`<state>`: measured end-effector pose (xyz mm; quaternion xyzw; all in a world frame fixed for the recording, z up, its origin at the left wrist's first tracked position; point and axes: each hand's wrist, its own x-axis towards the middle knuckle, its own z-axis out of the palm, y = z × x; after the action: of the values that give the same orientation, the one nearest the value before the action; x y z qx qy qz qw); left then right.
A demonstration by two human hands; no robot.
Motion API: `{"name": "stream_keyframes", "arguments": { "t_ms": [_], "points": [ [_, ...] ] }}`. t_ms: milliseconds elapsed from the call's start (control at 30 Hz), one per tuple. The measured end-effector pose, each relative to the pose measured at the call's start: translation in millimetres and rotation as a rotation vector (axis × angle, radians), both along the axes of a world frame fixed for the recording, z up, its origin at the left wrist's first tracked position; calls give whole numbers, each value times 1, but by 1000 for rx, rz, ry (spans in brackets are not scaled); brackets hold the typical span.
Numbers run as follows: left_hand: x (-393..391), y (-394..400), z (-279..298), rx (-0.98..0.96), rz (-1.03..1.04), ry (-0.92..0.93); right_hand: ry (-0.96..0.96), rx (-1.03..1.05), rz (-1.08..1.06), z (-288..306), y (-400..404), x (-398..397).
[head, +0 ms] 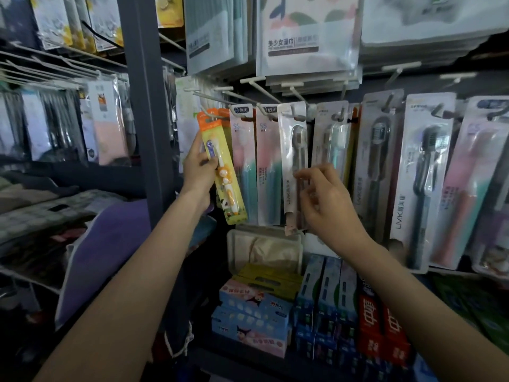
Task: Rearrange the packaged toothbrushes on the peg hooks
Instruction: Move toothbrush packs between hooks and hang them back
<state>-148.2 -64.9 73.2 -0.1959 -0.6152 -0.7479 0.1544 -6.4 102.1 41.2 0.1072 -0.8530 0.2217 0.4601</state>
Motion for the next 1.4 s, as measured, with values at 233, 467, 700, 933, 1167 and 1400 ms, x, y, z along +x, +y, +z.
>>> {"name": "stream_keyframes", "arguments": {
  "t_ms": [233,467,700,933,1167,1400],
  "points": [
    [-2,-8,1,-26,-21,2,-21,20,10,0,-7,0],
    [-9,-11,12,-148,40,72,-40,18,-22,1,-3,2],
    [5,-1,-2,-198,266,73,19,-5,-44,4,-4,9],
    [65,36,-31,-151,363,490,141,-229,-210,-12,16,27],
    [97,104,-39,-466,37,522,-105,-299,-250,-19,39,11],
    [86,129,-37,-495,-96,243,-150,-406,-177,-8,54,10]
  ]
}}
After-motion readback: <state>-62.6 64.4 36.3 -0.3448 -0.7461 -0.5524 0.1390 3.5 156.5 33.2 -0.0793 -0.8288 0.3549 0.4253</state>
